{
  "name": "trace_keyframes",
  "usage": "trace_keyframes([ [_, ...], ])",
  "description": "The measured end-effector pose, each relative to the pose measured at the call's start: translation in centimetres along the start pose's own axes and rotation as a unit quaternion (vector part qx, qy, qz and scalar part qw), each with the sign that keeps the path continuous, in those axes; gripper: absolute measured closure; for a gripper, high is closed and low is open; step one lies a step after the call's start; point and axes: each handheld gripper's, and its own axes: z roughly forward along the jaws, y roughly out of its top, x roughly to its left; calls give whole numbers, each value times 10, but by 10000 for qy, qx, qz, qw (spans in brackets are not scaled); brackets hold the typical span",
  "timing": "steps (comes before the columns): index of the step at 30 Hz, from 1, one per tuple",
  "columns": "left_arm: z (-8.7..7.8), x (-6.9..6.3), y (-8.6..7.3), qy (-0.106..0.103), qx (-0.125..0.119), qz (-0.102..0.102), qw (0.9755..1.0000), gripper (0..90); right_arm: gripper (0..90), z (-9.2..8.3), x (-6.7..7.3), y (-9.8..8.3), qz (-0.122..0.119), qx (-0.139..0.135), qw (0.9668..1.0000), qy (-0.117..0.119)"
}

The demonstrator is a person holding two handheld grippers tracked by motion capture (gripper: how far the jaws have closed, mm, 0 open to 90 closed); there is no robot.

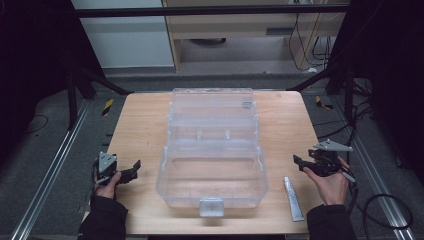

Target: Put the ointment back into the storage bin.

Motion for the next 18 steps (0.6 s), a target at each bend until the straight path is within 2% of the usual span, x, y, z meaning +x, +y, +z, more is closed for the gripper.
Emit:
trace_keyframes([
  [6, 0, 0, 0, -2, -10, 2, 10000, 16, 382, -12, 6, 9, -117, 271, 9996, 52],
  [8, 0, 0, 0, 4, -13, 2, 10000, 16, 384, -13, 7, 10, -85, 370, 9992, 89],
  [9, 0, 0, 0, 10, -5, 1, 10000, 16, 393, -15, 9, 12, -83, 545, 9984, 136],
  [18, 0, 0, 0, 11, -9, 8, 10000, 16, 390, -21, 19, 20, -165, 887, 9955, 287],
])
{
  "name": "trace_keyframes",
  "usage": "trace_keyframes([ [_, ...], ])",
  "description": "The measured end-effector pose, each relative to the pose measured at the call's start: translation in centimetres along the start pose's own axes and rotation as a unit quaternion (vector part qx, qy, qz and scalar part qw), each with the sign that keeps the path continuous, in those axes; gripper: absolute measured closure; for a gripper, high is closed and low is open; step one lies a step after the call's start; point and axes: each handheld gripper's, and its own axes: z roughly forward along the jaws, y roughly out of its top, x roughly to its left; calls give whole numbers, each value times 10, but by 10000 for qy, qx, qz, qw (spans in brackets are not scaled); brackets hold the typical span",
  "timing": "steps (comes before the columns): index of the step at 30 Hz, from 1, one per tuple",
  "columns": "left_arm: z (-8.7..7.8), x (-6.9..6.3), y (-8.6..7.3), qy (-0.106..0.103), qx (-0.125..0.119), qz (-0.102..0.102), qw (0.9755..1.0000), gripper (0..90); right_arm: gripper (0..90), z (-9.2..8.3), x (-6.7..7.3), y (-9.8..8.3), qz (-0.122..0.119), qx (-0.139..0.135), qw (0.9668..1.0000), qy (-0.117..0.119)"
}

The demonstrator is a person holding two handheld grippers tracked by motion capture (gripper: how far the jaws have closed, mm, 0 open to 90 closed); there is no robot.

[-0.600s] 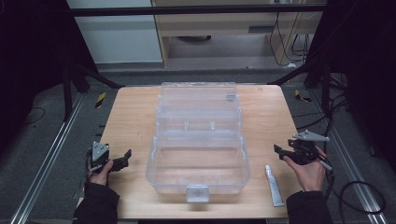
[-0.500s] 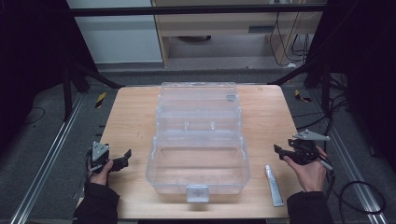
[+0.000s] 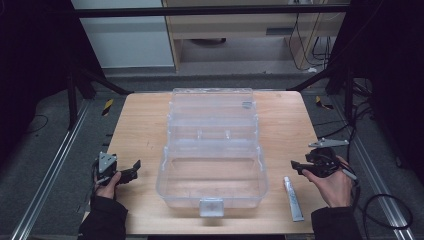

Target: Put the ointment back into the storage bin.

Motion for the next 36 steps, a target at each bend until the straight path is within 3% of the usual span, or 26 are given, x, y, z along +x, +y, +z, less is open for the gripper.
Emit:
trace_keyframes([
  [12, 0, 0, 0, -3, 1, 10, 10000, 16, 401, -7, 9, 6, 19, 601, 9981, 119],
  [19, 0, 0, 0, -8, 2, 6, 10000, 16, 419, -4, 17, 4, -9, 1110, 9935, 259],
  [36, 0, 0, 0, -7, 1, -2, 10000, 16, 459, 10, 22, -5, 134, 1856, 9820, 312],
])
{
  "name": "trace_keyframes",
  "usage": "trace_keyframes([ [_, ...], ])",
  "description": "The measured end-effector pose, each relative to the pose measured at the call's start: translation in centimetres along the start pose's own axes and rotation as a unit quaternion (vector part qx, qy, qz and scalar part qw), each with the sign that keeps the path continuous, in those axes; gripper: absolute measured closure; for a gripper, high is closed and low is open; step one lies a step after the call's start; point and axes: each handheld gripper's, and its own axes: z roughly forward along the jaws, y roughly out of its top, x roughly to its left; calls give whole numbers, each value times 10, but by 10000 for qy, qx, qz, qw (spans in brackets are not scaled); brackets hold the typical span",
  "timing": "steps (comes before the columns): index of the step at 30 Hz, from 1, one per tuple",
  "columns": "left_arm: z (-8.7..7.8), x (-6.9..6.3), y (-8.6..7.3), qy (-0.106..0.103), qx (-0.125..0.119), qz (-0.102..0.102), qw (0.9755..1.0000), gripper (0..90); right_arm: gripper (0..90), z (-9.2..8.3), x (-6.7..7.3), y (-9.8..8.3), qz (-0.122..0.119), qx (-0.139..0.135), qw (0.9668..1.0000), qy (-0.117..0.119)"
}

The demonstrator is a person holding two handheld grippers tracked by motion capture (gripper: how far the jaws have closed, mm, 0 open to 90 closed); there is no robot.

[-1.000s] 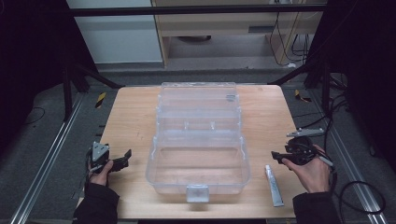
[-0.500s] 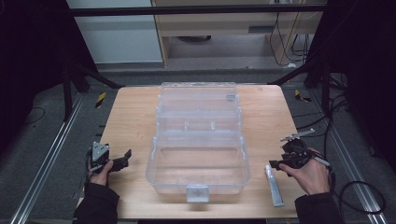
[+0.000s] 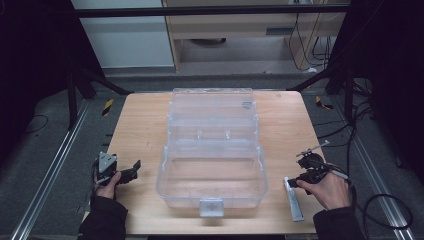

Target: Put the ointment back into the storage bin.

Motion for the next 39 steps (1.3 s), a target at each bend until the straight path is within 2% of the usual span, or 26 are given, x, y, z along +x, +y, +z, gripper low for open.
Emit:
trace_keyframes([
  [18, 0, 0, 0, -5, -5, -8, 10000, 16, 512, 20, 3, -2, 19, 433, 9990, 50],
  [39, 0, 0, 0, -4, -9, -19, 10000, 16, 607, 38, 5, -3, 48, 735, 9973, 38],
])
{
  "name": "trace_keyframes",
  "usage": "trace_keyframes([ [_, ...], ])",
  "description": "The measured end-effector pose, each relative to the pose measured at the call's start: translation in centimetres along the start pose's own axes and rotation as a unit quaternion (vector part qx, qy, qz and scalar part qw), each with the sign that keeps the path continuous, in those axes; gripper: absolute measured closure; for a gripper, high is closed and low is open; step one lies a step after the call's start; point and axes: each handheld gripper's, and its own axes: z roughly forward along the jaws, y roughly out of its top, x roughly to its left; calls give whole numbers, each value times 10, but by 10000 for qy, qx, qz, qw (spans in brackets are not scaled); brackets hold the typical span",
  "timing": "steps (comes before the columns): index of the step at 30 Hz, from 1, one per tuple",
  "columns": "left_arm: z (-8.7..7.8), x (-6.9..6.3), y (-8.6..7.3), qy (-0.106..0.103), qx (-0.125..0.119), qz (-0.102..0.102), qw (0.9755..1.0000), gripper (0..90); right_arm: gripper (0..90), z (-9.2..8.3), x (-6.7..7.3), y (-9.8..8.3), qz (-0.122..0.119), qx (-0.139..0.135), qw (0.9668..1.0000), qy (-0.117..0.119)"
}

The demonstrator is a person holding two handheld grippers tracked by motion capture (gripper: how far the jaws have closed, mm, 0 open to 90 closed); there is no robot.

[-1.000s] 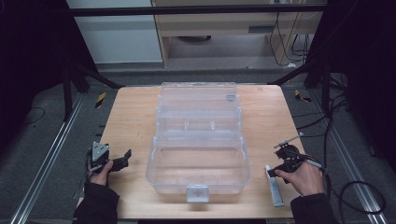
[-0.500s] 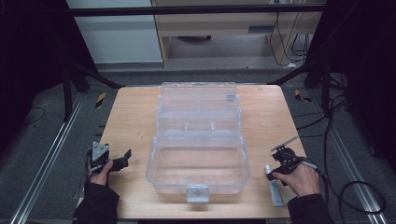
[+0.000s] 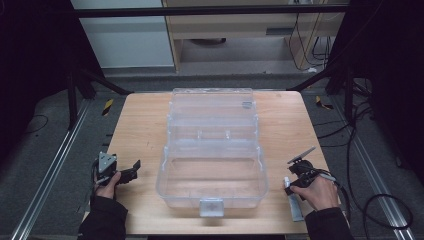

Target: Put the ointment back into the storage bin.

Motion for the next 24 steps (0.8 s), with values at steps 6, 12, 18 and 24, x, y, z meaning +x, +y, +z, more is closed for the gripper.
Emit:
trace_keyframes([
  [6, 0, 0, 0, -3, -8, -5, 10000, 16, 636, 5, 1, 2, -31, 72, 10000, -21],
  [12, 0, 0, 0, -6, 0, -1, 10000, 16, 669, 8, 1, 3, -100, 123, 9999, -46],
  [18, 0, 0, 0, -4, -8, -8, 10000, 16, 689, 10, 3, 4, -154, 199, 9997, -75],
  [24, 0, 0, 0, -9, -8, -7, 10000, 16, 690, 11, 3, 4, -199, 253, 9994, -91],
])
